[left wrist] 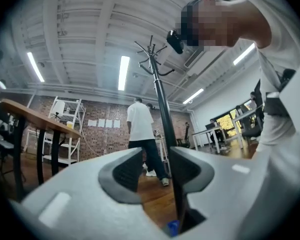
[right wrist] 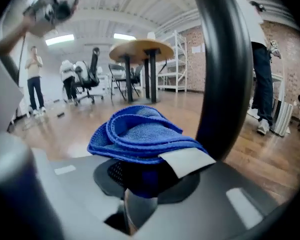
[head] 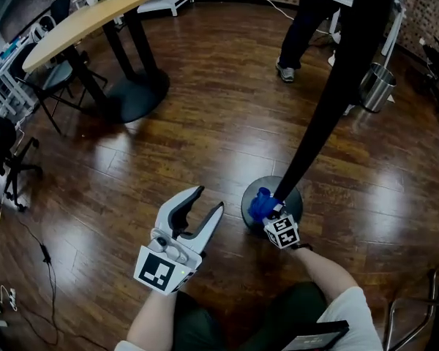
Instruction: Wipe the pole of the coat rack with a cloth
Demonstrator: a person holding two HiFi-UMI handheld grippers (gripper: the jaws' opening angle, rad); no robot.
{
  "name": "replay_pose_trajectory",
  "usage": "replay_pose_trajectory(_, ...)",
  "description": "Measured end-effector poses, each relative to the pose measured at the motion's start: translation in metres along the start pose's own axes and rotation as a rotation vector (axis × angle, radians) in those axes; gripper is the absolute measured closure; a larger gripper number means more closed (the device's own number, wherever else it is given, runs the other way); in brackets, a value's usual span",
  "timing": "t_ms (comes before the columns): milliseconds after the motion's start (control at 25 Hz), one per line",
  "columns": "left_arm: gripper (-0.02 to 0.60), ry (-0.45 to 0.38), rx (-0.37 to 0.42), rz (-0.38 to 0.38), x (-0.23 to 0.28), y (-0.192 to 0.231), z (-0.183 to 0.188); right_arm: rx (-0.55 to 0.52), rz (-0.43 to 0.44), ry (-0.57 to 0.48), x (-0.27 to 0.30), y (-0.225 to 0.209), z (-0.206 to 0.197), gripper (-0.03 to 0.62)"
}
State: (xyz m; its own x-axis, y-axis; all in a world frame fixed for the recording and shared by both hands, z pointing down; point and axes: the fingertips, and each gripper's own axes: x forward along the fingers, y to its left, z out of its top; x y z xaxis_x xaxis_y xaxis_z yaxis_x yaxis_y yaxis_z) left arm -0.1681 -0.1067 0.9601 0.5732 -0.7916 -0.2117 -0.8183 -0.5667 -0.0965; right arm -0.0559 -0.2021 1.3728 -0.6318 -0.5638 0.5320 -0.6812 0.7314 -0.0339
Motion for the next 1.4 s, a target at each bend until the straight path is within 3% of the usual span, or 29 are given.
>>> replay_pose_trajectory(160, 0.413, 0.085, -0.153, -0.021, 0.014, 0.020, -0.003, -0.034, 0.119, -0.419, -0.166, 0.063, 0.201, 0.494)
replay_pose_trajectory(240, 0.412, 0.112, -0.154, -0.054, 0.025, 0.029, 0.034, -0.036, 0.148, -0.590, -0.256, 0.083, 0.298, 0.494)
replay_pose_trajectory(320, 0.412, 0.099, -0.121, -0.066, 0.036, 0.041, 0.091, -0.050, 0.130, -0.695, -0.326, 0.089, 0.377, 0.493)
replay_pose_trajectory(440, 0.413, 0.056, -0.077, -0.071, 0.046, 0.041, 0.198, -0.034, 0.130, -0.746, -0.402, 0.106, 0.467, 0.494)
replay_pose_trajectory(520, 0.417, 0.025, -0.098, -0.048, 0.050, 0.028, 0.271, -0.023, 0.145, -0.761, -0.451, 0.113, 0.517, 0.494)
replay_pose_trajectory(560, 0.451, 0.015, -0.120, -0.038, 0.052, 0.020, 0.308, -0.031, 0.150, -0.770, -0.475, 0.116, 0.543, 0.494)
replay_pose_trajectory(760, 0.471, 0.070, -0.153, -0.027, 0.047, -0.001, 0.460, -0.068, 0.123, -0.761, -0.583, 0.135, 0.671, 0.494)
replay_pose_trajectory(880, 0.472, 0.090, -0.192, 0.000, 0.050, 0.000, 0.534, -0.023, 0.101, -0.754, -0.637, 0.141, 0.732, 0.494)
replay_pose_trajectory(1080, 0.472, 0.091, -0.147, -0.008, 0.069, -0.012, 0.630, -0.032, 0.025, -0.747, -0.714, 0.142, 0.800, 0.494)
replay_pose_trajectory(1200, 0.472, 0.096, -0.130, -0.040, 0.060, -0.034, 0.659, -0.001, -0.012, -0.727, -0.750, 0.157, 0.801, 0.493)
replay_pose_trajectory(1400, 0.472, 0.050, -0.126, -0.093, 0.032, -0.069, 0.675, -0.009, -0.066, -0.748, -0.792, 0.186, 0.779, 0.493)
